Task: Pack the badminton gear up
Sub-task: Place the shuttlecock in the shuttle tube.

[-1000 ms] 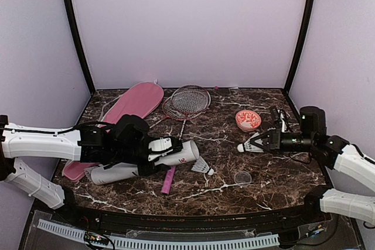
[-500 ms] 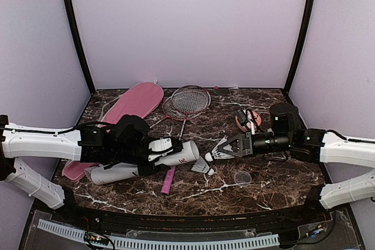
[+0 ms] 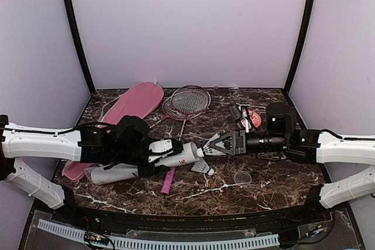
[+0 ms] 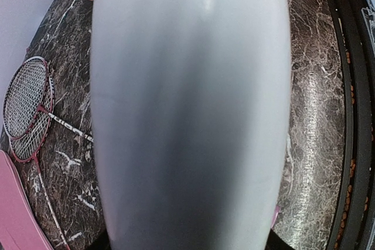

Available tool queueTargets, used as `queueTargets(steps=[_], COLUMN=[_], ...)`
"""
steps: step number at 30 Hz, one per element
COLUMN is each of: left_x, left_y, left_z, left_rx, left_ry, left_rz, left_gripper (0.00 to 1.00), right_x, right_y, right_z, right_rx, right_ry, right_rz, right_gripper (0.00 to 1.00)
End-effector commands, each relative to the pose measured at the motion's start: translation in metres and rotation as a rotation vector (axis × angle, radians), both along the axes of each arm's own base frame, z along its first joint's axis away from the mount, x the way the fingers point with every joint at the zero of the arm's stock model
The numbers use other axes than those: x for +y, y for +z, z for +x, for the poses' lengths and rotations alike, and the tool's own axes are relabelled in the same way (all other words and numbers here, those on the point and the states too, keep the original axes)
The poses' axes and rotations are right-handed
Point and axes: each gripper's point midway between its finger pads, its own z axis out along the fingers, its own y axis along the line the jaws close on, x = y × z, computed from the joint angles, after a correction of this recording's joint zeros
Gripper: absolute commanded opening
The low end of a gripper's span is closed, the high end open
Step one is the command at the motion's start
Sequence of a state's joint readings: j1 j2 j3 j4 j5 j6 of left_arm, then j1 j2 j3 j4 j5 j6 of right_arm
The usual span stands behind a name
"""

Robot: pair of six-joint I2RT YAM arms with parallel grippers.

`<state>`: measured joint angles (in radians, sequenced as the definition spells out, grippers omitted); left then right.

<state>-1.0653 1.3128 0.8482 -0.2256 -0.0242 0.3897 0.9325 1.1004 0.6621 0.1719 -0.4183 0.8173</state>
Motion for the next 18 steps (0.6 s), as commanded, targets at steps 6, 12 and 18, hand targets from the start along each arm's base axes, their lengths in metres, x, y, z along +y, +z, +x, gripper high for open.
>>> queueTargets(steps=[6, 12, 18], left_x=[-0.004, -0.004, -0.004], left_y=[0.007, 0.007, 0.006], left_z=[-0.004, -0.004, -0.004], left_rx=[0.014, 0.012, 0.011], left_ry=[-0.004, -0.007, -0.006], left_rz=[-0.023, -0.022, -0.018], left_gripper=[0.56, 0.56, 0.56], right_x=[0.027, 0.045, 0.051], right_y=[0.013, -0.004, -0.016], right_z=[0.006, -0.007, -0.011], right_rx=[-0.046, 0.003, 0.028], right_ry=[0.021, 0.101, 0.125], right_rz=[0.039, 0.031, 0.034], right_gripper=[0.0, 0.0, 0.0])
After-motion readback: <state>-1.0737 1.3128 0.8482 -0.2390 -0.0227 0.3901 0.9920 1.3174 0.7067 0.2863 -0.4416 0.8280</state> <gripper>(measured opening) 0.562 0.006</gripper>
